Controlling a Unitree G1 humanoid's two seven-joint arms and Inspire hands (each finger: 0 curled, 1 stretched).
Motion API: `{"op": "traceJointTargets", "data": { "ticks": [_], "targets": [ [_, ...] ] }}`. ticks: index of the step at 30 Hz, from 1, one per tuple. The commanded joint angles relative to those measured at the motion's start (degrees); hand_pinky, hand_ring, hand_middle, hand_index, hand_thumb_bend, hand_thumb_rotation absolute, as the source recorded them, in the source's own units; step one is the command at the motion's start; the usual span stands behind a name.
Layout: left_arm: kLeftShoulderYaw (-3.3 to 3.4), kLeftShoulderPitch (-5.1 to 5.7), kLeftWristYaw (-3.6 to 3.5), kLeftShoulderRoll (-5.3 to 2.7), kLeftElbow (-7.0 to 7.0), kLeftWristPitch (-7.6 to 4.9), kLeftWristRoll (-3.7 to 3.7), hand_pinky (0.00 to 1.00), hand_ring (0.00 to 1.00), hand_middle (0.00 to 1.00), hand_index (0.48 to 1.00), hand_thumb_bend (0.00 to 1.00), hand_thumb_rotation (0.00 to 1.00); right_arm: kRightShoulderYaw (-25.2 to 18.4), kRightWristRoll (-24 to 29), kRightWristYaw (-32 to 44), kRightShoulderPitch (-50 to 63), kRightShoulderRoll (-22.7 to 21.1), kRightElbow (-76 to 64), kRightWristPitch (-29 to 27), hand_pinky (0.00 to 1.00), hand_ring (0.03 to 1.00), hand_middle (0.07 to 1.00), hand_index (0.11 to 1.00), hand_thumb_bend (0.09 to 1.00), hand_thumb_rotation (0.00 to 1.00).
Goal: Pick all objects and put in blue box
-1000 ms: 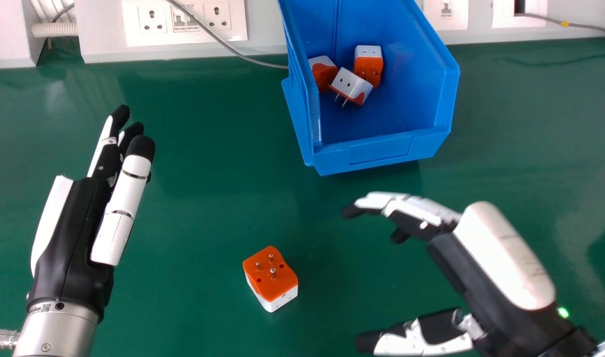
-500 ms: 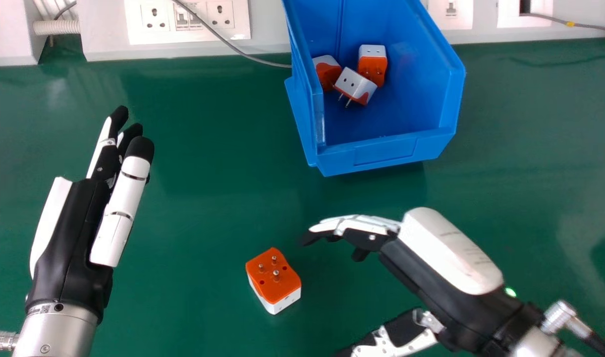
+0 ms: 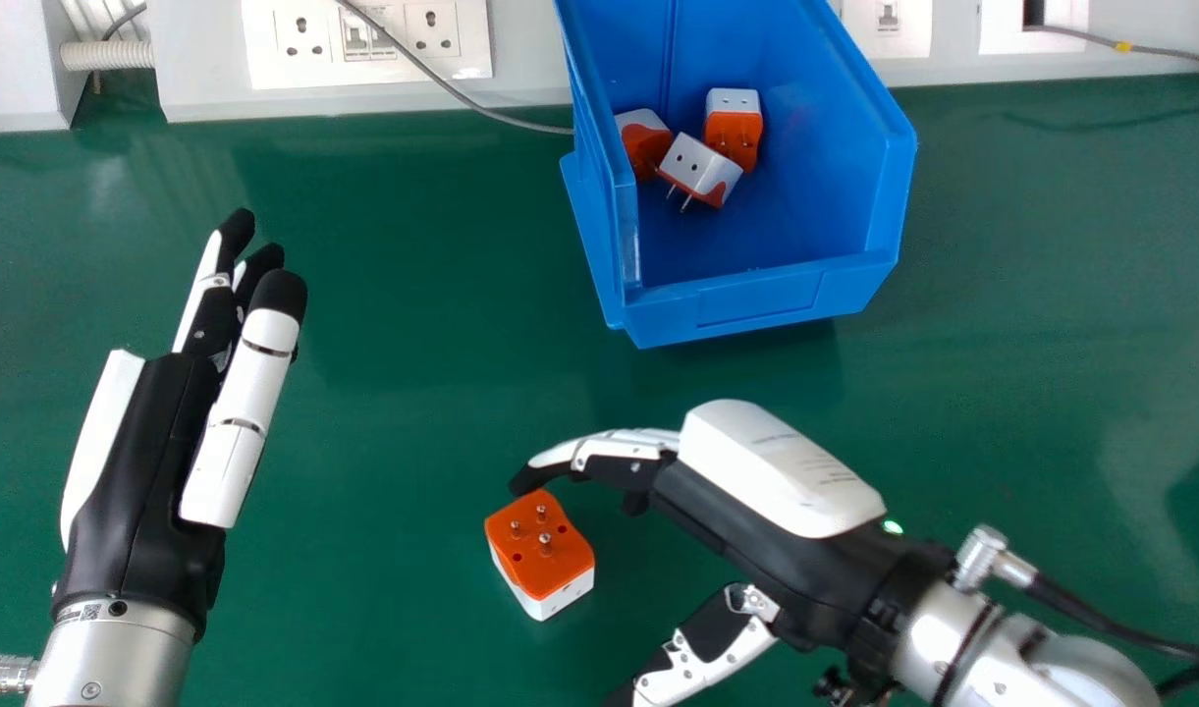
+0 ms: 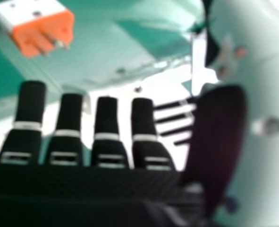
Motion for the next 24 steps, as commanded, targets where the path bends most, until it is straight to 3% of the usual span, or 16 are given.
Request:
{"op": "traceJointTargets", "data": {
  "ticks": [1,17,24],
  "targets": [
    [0.21,-0.33,0.03,0.42,-1.12,-0.16,0.15,0.91,0.96,0.97,0.993,0.55,1.00,0.78,-0.50,0.53,-2.99,0.61,0.35,0.47,0.68,0.827,0.841,0.792,0.733,0.00],
    [0.47,-0.89,-0.12,0.84,-0.65,0.14,-0.15,0.91,0.97,0.98,0.993,0.56,1.00,4.17,0.65,3.53,-15.28,3.39,12.45,1.18,0.76,0.889,0.906,0.836,0.739,0.00],
    [0.52,-1.12,-0.14,0.85,-0.47,0.19,-0.24,0.91,0.96,0.97,0.993,0.56,1.00,5.88,-4.20,-0.34,-18.50,4.38,16.80,1.85,0.76,0.890,0.909,0.838,0.745,0.00]
  ]
}}
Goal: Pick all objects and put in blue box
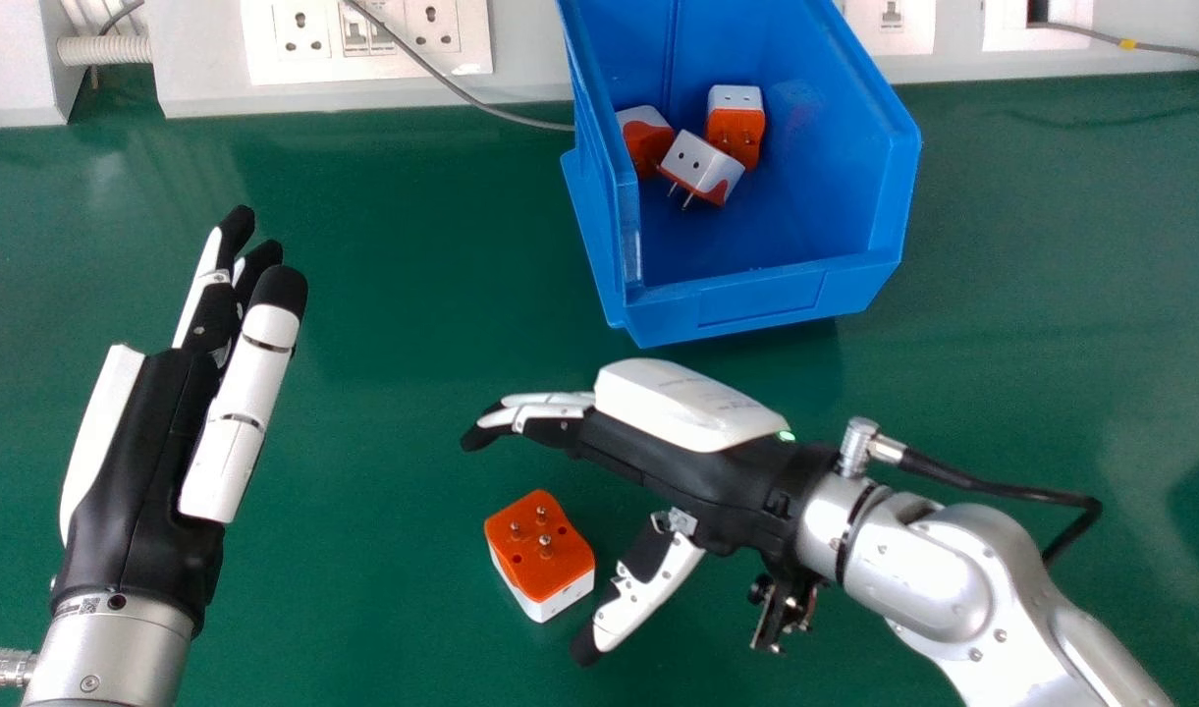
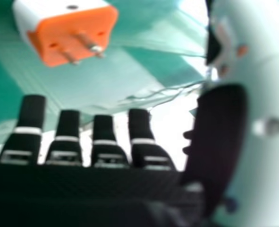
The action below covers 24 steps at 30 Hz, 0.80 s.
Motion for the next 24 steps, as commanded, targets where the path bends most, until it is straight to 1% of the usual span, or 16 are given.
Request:
{"op": "traceJointTargets", "data": {
  "ticks": [1,3,8,11,13,16,21,24],
  "targets": [
    [0.35,-0.41,-0.07,0.35,-0.70,-0.50,-0.13,0.91,0.96,0.97,0.993,0.56,1.00,0.70,-1.94,-1.85,-1.45,0.53,0.13,0.08,0.76,0.890,0.909,0.838,0.745,0.00],
    [0.30,-0.44,-0.05,0.38,-0.67,-0.54,-0.02,0.91,0.96,0.97,0.993,0.56,1.00,1.27,-3.38,-2.41,-1.65,0.83,0.40,0.62,0.77,0.892,0.913,0.845,0.760,0.00],
    [0.28,-0.68,-0.07,0.46,-0.65,-0.59,0.06,0.91,0.96,0.97,0.992,0.55,1.00,2.52,-5.90,-2.41,-3.01,1.74,1.47,2.03,0.84,0.930,0.959,0.904,0.822,0.01],
    [0.26,-0.79,-0.02,0.42,-0.73,-0.56,0.07,0.91,0.96,0.97,0.992,0.54,1.00,3.13,-6.23,-2.14,-4.42,2.26,2.80,2.24,0.86,0.941,0.970,0.917,0.834,0.03],
    [0.12,-0.75,0.06,0.34,-0.85,-0.57,0.23,0.91,0.96,0.97,0.992,0.54,1.00,3.56,-6.45,-2.03,-5.45,2.31,4.04,2.03,0.88,0.952,0.980,0.930,0.863,0.07],
    [0.05,-0.81,0.05,0.34,-0.74,-0.61,0.26,0.91,0.96,0.97,0.991,0.54,1.00,4.25,-6.68,-1.98,-6.93,2.17,6.18,1.62,0.89,0.957,0.985,0.935,0.877,0.09],
    [-0.15,-0.83,0.16,0.36,-1.13,-0.26,0.53,0.91,0.96,0.97,0.990,0.54,1.00,5.02,-6.92,-0.82,-8.77,2.14,8.73,1.95,0.91,0.971,0.995,0.949,0.906,0.12],
    [-0.20,-0.92,0.21,0.35,-1.30,-0.06,0.56,0.91,0.96,0.97,0.990,0.53,1.00,5.38,-7.21,-0.33,-9.43,2.41,9.32,2.51,0.92,0.976,0.998,0.956,0.917,0.13]
  ]
}}
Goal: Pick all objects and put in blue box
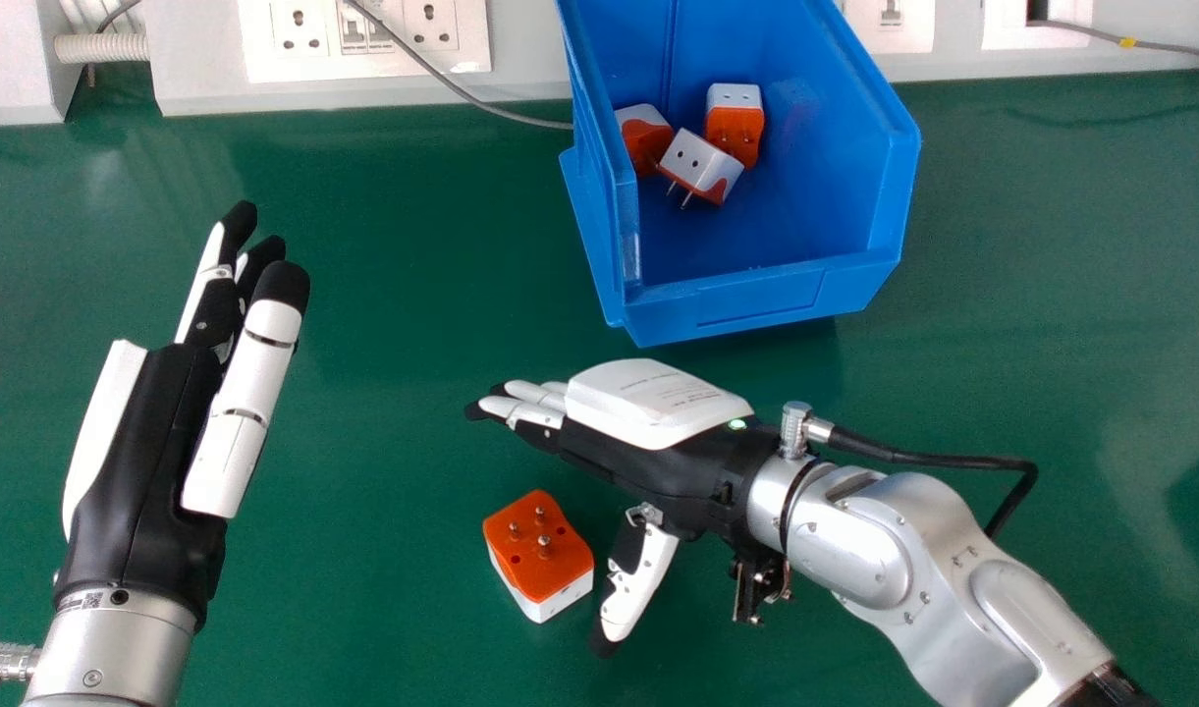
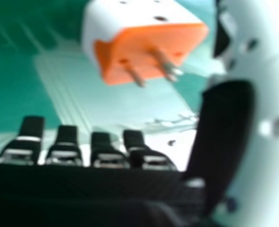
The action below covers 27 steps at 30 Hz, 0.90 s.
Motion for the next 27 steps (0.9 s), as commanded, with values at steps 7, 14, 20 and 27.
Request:
{"op": "traceJointTargets", "data": {
  "ticks": [7,14,20,27],
  "targets": [
    [0.04,-0.28,0.15,0.36,-1.78,0.15,0.40,0.90,0.96,0.97,0.989,0.54,1.00,0.74,-0.46,0.20,-3.04,0.87,0.35,0.76,0.93,0.983,1.000,0.965,0.936,0.16],
    [-0.13,-0.19,0.32,0.15,-2.89,0.91,0.44,0.91,0.97,0.97,0.984,0.54,1.00,1.71,-1.16,0.32,-3.52,0.88,1.26,0.96,0.93,0.983,1.000,0.965,0.938,0.17],
    [-0.38,-0.07,0.40,0.12,-3.51,1.19,0.68,0.91,0.97,0.97,0.982,0.54,1.00,2.65,-1.88,0.33,-3.77,1.36,2.29,1.28,0.93,0.985,1.000,0.965,0.938,0.17],
    [-0.35,-0.23,0.37,-0.03,-3.56,1.18,0.50,0.91,0.97,0.97,0.981,0.54,1.00,4.10,-2.51,1.32,-4.37,2.49,3.15,1.81,0.92,0.987,1.000,0.964,0.938,0.17]
  ]
}}
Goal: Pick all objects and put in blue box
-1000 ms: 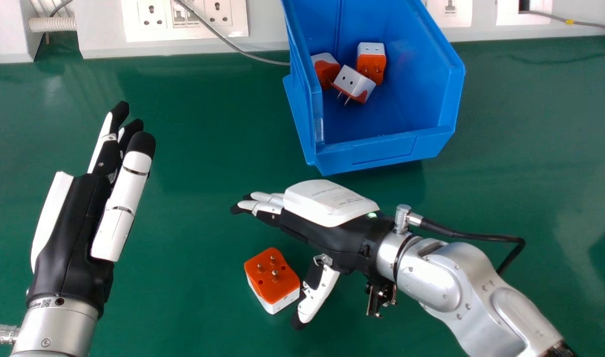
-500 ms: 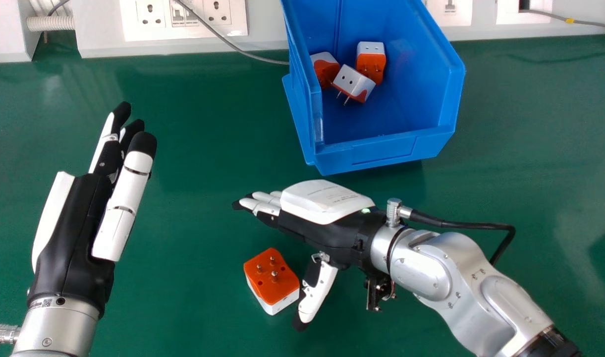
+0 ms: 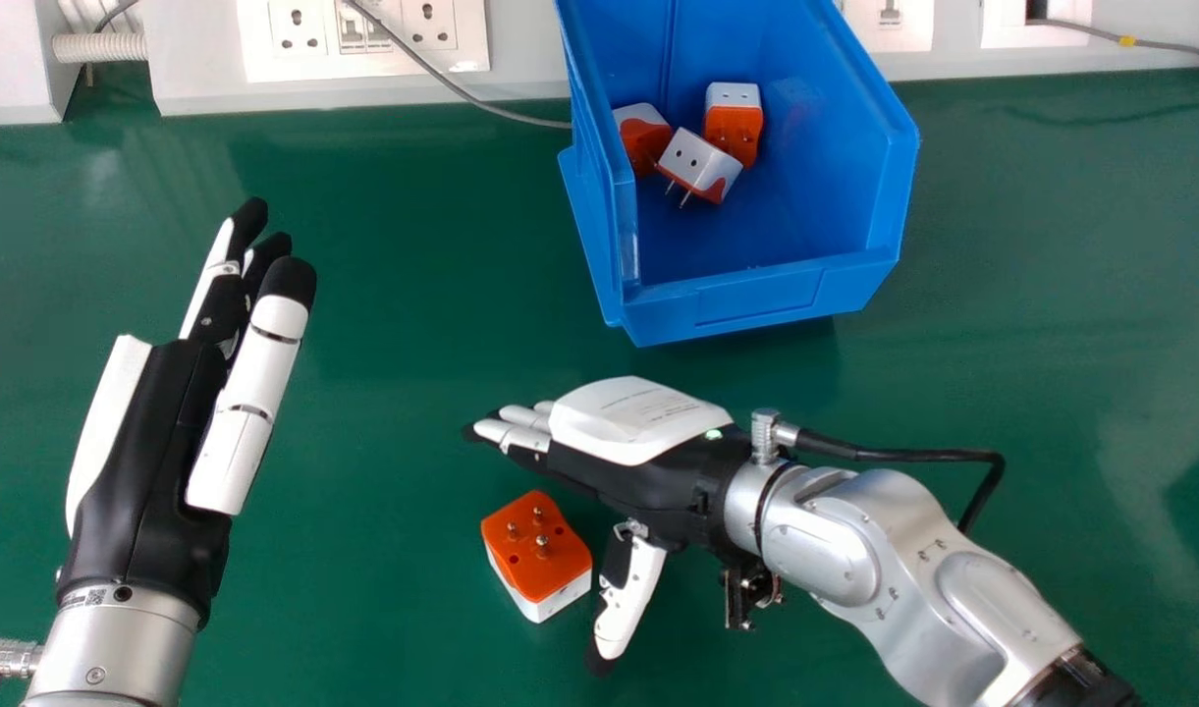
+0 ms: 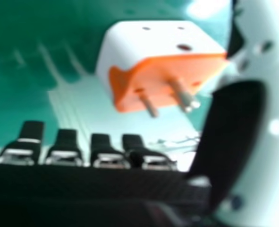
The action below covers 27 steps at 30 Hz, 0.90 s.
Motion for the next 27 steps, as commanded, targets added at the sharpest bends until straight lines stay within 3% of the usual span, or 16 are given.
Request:
{"op": "traceJointTargets", "data": {
  "ticks": [1,27],
  "targets": [
    [0.10,-0.31,0.29,-0.03,-1.63,-0.30,0.04,0.91,0.96,0.97,0.981,0.54,1.00,0.31,-0.09,0.17,-1.89,0.72,-0.41,0.07,0.92,0.986,1.000,0.962,0.938,0.17],
    [0.20,-0.38,0.24,-0.23,-1.98,0.04,-0.54,0.91,0.97,0.97,0.984,0.54,1.00,3.75,-3.16,-0.53,-5.55,3.90,6.84,3.79,0.92,0.979,0.998,0.945,0.912,0.15]
  ]
}}
